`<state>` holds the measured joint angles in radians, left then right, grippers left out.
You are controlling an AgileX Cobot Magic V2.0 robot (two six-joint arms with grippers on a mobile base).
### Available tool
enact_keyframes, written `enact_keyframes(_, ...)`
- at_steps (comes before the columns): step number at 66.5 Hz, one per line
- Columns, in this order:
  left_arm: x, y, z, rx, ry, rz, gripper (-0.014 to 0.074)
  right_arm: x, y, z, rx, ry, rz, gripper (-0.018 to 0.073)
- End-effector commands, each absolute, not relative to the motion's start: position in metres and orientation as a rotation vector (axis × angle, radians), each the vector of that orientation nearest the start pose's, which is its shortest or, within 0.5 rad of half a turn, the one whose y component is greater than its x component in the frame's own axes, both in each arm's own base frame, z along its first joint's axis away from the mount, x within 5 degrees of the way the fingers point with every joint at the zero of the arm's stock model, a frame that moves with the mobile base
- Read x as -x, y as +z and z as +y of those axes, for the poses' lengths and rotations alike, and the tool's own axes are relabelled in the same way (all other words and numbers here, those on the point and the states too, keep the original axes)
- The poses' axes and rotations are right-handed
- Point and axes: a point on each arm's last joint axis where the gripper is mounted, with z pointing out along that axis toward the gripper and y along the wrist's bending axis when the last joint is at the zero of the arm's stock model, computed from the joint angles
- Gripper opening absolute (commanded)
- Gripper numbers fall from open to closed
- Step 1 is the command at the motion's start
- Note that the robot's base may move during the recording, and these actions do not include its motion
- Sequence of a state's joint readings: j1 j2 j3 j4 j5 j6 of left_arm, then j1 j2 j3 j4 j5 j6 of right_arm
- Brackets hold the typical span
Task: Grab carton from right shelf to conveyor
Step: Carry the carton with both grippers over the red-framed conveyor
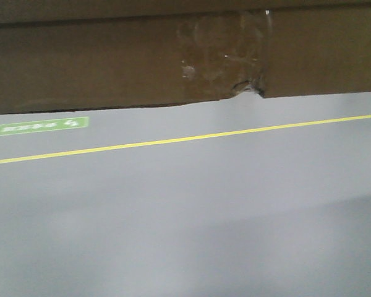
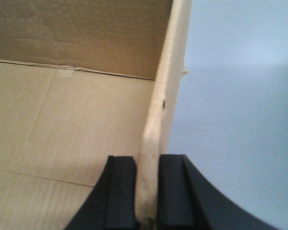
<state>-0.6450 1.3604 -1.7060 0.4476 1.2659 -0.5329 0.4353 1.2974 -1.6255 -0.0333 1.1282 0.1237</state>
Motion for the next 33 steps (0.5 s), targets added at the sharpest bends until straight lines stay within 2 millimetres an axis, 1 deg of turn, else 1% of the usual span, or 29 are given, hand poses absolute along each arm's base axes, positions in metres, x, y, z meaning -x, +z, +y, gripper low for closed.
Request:
enact_keyframes(1,-0.2237,0.4769,-0.1291,-0.123,-0.098,2.250,-0.0017,-0.2260,0.4759,0.1062,0.360,0.301,2.188,-0.0067)
enact_keyframes(33,-0.2245,0.4777,-0.1273,-0.120,-0.071,2.238,-0.0017,-0.2260,0.4759,0.1062,0.360,0.301,2.188,-0.0067)
